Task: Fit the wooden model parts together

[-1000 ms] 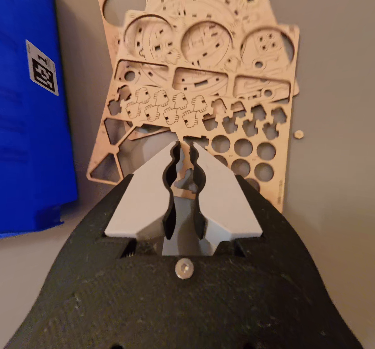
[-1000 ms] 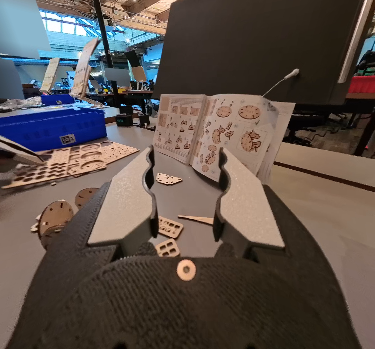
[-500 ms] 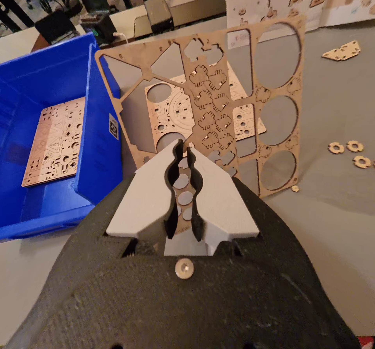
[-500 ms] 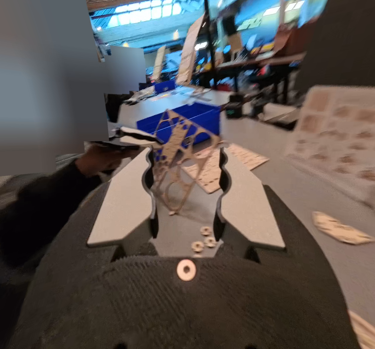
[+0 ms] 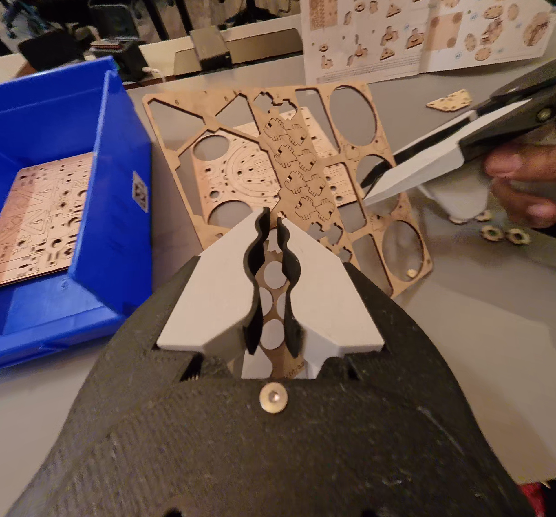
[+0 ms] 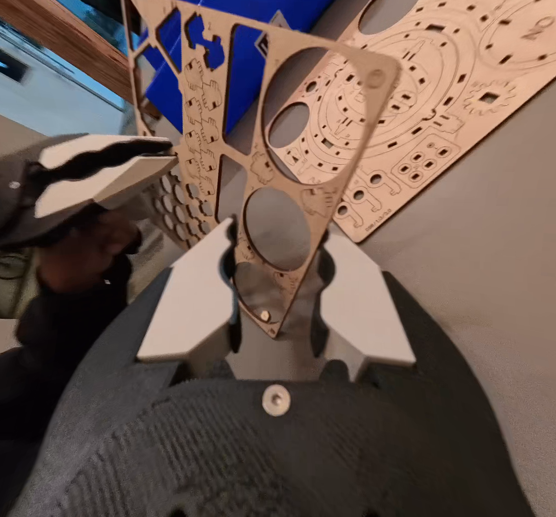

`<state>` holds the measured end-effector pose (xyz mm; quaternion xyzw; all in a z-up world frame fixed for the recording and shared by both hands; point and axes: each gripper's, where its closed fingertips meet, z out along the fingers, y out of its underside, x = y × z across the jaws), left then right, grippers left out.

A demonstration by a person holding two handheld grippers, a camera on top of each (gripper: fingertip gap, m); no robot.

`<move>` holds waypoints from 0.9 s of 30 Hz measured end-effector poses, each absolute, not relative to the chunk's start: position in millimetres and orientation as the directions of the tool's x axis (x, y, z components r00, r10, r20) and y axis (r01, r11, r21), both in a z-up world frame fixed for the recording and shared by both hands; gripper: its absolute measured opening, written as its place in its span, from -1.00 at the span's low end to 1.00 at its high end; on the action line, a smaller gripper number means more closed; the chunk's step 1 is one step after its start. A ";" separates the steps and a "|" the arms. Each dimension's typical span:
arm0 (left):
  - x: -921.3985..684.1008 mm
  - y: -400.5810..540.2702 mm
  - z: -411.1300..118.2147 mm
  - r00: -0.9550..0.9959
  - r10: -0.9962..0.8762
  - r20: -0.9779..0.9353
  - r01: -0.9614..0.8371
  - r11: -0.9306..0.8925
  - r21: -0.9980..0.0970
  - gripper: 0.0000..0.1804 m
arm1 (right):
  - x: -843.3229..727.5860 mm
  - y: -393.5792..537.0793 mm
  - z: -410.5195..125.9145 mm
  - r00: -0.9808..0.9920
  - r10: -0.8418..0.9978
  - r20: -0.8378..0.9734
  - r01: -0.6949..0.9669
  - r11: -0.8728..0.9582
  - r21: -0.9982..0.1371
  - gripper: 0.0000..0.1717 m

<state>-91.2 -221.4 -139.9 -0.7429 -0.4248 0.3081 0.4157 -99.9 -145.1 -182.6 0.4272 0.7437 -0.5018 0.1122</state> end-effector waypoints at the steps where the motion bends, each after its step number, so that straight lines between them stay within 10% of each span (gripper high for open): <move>1: -93.0 -228.3 -139.7 0.426 0.895 -0.132 0.365 -0.303 -0.880 -0.97 | -100.3 -145.8 -179.7 -0.603 0.496 -0.625 0.758 0.111 -0.643 -0.66; 2: -94.3 -234.6 -137.9 0.408 0.900 -0.154 0.349 -0.309 -0.885 -0.96 | -100.8 -145.5 -172.5 -0.606 0.458 -0.650 0.756 0.080 -0.649 -0.99; 7: -87.7 -230.9 -117.4 0.474 0.881 0.013 0.291 -0.142 -0.946 -0.91 | -105.4 -140.8 -121.7 -0.613 0.293 -0.734 0.741 -0.110 -0.663 -1.00; 15: -83.0 -247.0 -98.4 0.488 0.842 0.230 0.262 0.110 -0.959 -0.17 | -95.2 -124.4 -47.3 -0.681 0.082 -0.728 0.697 -0.233 -0.678 -1.00; 22: -63.2 -195.6 -102.5 0.594 0.294 0.749 0.623 0.421 -0.659 0.26 | -60.0 -113.8 2.8 -0.670 -0.236 -0.704 0.742 -0.242 -0.625 -1.00; 27: -37.6 -167.7 -77.0 0.651 -0.051 0.757 0.705 0.409 -0.579 0.04 | -39.0 -108.4 14.6 -0.633 -0.349 -0.692 0.772 -0.211 -0.599 -1.00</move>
